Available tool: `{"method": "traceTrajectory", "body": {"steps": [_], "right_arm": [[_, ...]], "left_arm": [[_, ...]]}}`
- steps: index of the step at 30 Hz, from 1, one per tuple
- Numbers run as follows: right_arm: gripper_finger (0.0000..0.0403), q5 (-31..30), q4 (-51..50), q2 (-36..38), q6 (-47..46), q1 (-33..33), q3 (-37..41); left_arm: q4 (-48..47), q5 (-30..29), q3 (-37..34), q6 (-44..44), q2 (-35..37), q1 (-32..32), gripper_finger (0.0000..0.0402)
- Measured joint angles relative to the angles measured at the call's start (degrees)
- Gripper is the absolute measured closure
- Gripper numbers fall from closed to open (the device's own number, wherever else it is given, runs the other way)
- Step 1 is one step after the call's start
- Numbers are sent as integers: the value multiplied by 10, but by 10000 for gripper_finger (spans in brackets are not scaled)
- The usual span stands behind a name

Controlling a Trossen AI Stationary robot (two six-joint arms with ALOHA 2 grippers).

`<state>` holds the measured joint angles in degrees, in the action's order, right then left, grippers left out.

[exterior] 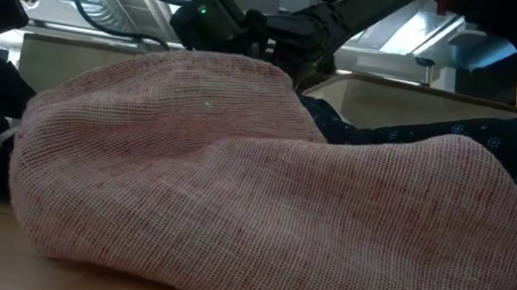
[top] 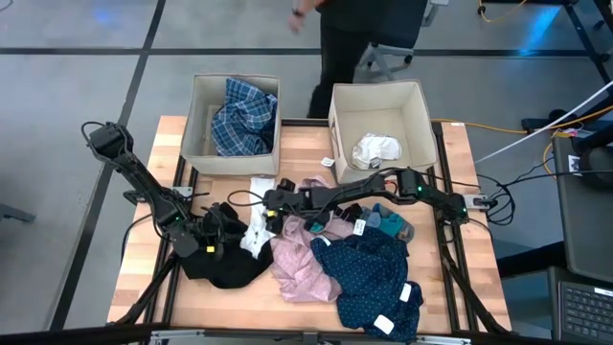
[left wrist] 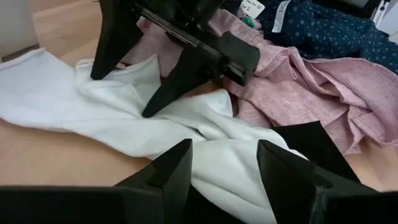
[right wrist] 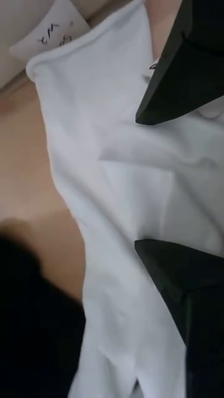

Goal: Sort clothes
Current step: Put the white sock into the right brown laundry organizer

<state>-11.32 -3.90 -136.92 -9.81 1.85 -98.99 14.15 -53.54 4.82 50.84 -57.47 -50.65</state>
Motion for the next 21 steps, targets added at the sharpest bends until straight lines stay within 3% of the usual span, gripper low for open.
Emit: {"method": "traceTrajectory", "body": {"steps": [6, 15, 21], "right_arm": [[109, 2, -11, 0, 17, -1, 0], [277, -21, -5, 1, 29, 0, 0], [366, -21, -9, 29, 44, 2, 1]], "left_arm": [[0, 0, 0, 2, 0, 0, 229], [-3, 0, 0, -2, 0, 0, 229], [-2, 0, 0, -15, 0, 0, 229]]}}
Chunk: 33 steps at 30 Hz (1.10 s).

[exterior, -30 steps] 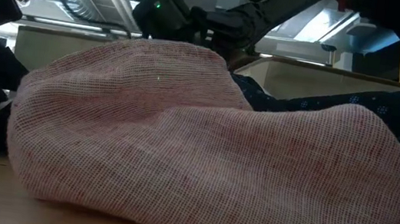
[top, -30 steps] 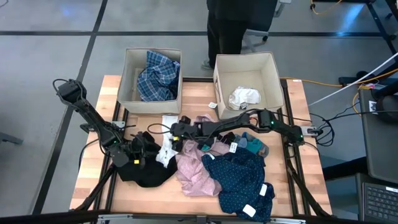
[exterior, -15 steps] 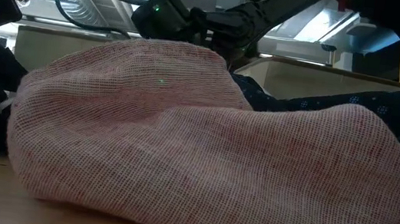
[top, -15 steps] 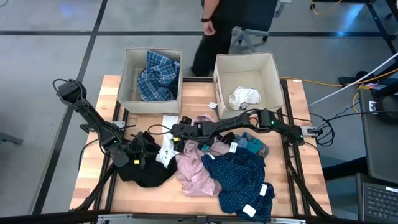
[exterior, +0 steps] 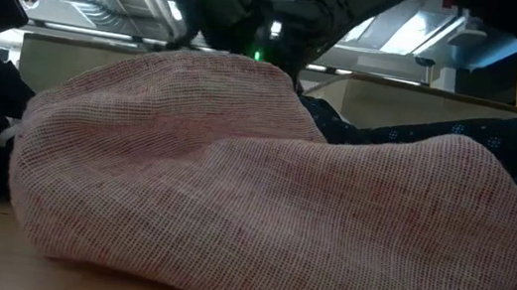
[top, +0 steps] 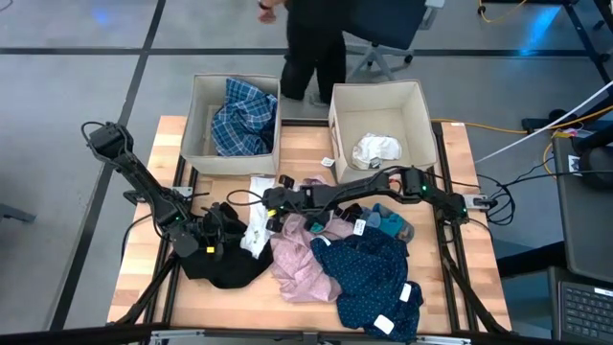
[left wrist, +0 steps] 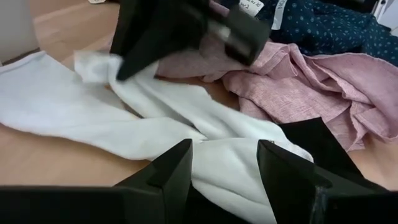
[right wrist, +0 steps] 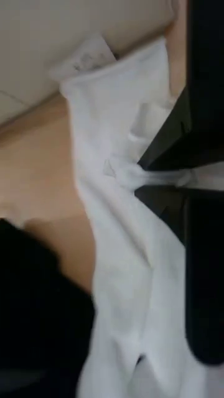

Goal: Sort clothes
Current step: Put the white sock into the right brown laundry organizer

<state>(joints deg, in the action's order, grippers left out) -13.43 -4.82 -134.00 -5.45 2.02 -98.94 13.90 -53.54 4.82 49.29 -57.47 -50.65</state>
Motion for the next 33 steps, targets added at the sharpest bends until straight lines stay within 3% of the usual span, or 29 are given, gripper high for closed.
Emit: {"method": "traceTrajectory", "body": {"steps": [4, 16, 26, 33], "right_arm": [[395, 0, 0, 24, 14, 2, 0], [397, -41, -5, 118, 59, 14, 0], [393, -122, -47, 226, 106, 14, 0], [390, -228, -100, 323, 164, 13, 0]], "left_arm": [[0, 0, 0, -10, 0, 0, 229], [0, -16, 0, -32, 0, 1, 229], [1, -22, 0, -43, 0, 1, 229], [0, -22, 0, -34, 0, 1, 229]]}}
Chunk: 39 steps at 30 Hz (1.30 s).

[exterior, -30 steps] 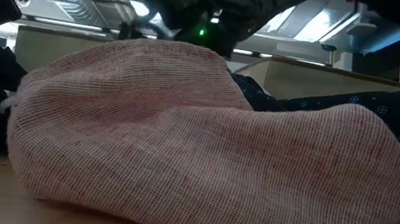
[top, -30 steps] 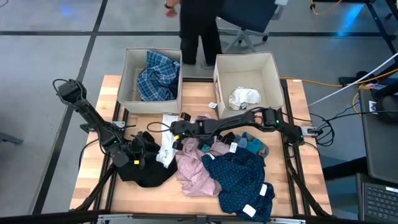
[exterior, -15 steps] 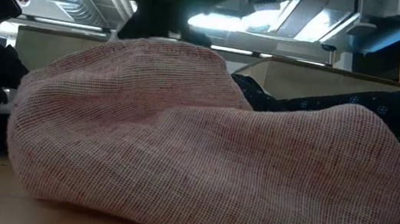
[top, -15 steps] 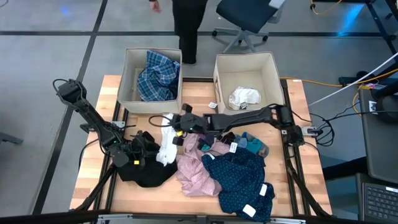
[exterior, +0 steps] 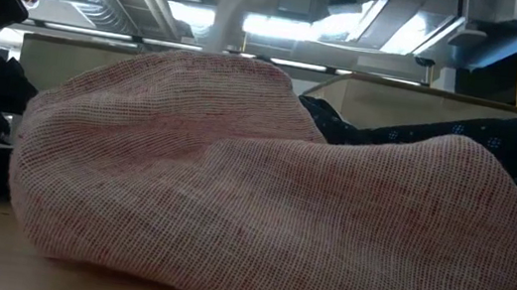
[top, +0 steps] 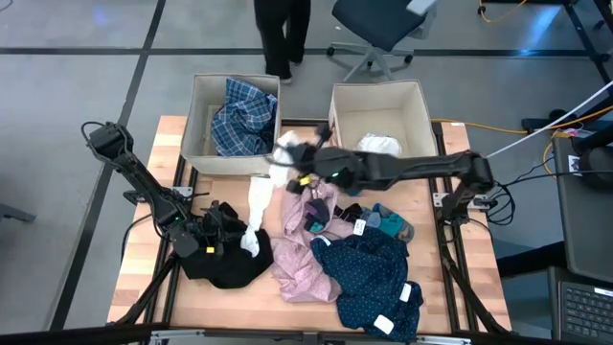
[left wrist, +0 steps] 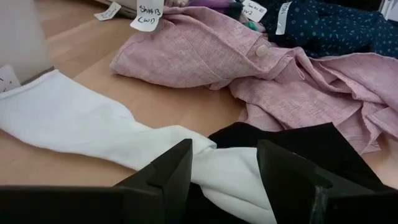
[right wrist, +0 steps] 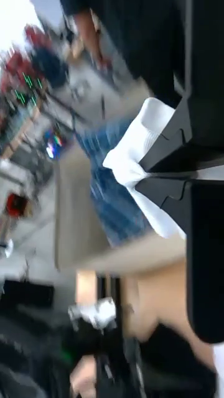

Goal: Sort clothes
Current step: Put the white sock into the right brown laundry organizer

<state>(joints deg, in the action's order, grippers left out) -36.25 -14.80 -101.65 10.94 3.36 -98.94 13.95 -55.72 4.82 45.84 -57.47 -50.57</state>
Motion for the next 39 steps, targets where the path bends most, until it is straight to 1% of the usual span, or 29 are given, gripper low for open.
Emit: {"method": "traceTrajectory", "body": {"steps": [4, 7, 11, 15, 19, 21, 25, 28, 30, 32, 37, 39], "right_arm": [[390, -73, -35, 52, 37, -1, 0], [390, -128, -69, 84, 44, -5, 0], [390, -173, -115, 120, 43, -12, 0], [390, -231, -161, 141, 44, -20, 0], [390, -262, -235, 160, 14, -50, 0], [390, -263, -287, 164, -21, -72, 0], [390, -257, -402, 164, -120, -122, 0], [390, -253, -455, 163, -177, -155, 15], [390, -249, -462, 162, -201, -172, 36], [390, -231, -463, 162, -220, -187, 57], [390, -155, -430, 161, -258, -224, 120], [388, -136, -415, 161, -283, -236, 142]], "left_arm": [[0, 0, 0, 8, 0, 0, 229], [0, 0, 0, 17, 0, 0, 229], [0, 0, 0, 20, 0, 0, 229], [0, 0, 0, 22, 0, 0, 229], [0, 1, 0, 22, 0, 0, 229], [0, 1, 0, 22, 0, 0, 229], [0, 2, 0, 23, 0, 0, 229], [0, 2, 0, 22, 0, 0, 229], [0, 2, 0, 22, 0, 0, 229], [0, 2, 0, 22, 0, 0, 229], [0, 2, 0, 22, 0, 0, 229], [0, 2, 0, 22, 0, 0, 229]]}}
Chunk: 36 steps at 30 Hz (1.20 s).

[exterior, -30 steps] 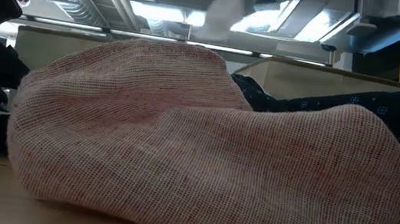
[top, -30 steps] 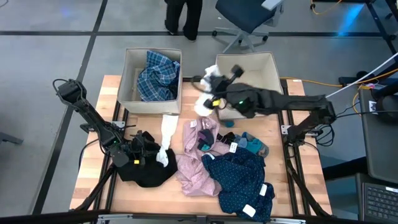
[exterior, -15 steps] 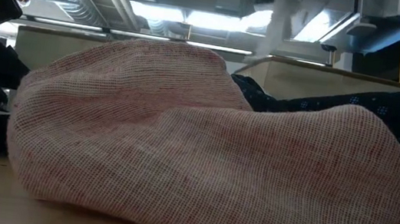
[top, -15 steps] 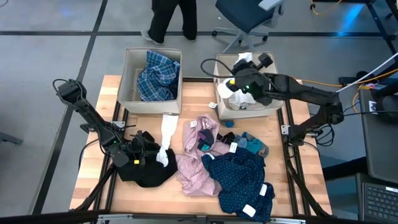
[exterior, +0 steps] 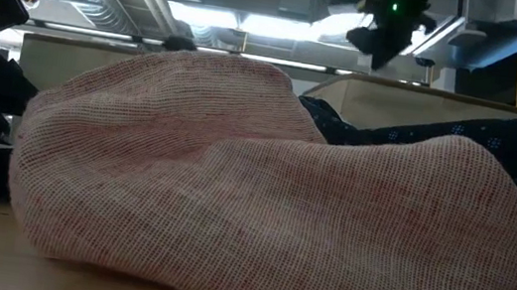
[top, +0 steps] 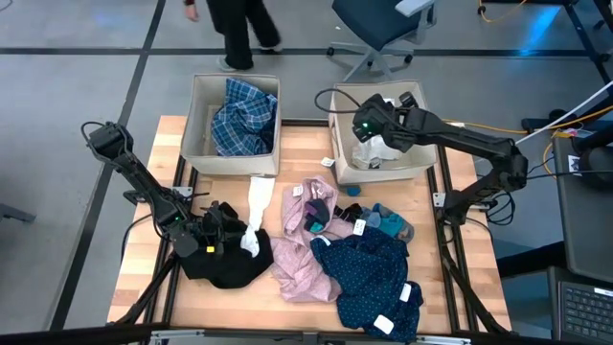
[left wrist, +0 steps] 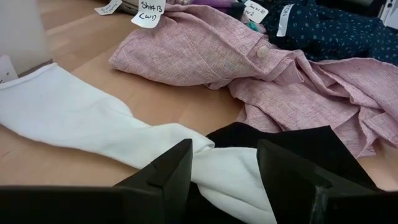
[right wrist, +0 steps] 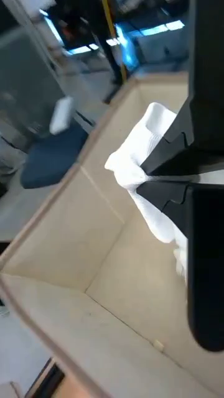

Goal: Sort clothes
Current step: Put the white sock into the right brown laundry organizer

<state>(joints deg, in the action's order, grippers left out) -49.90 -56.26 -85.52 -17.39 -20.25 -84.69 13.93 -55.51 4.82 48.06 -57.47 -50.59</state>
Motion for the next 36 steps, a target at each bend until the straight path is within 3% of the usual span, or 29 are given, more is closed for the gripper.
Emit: {"method": "traceTrajectory", "body": {"steps": [6, 15, 19, 25, 30, 36], "right_arm": [[347, 96, 28, 0, -50, -33, 33], [173, 202, 11, 0, -85, -45, 3], [124, 275, 56, 1, -79, -21, -20], [108, 331, 210, -32, -15, 80, -20], [115, 331, 319, -103, 61, 165, -20], [124, 349, 443, -203, 103, 221, -19]], "left_arm": [[0, 0, 0, 2, 0, 0, 229], [0, 0, 0, -4, 0, 0, 229], [0, 0, 0, -7, 0, 0, 229], [0, -3, 0, -6, 0, 0, 229], [0, -4, 0, -10, 0, 0, 229], [0, -4, 0, -6, 0, 0, 229]]}}
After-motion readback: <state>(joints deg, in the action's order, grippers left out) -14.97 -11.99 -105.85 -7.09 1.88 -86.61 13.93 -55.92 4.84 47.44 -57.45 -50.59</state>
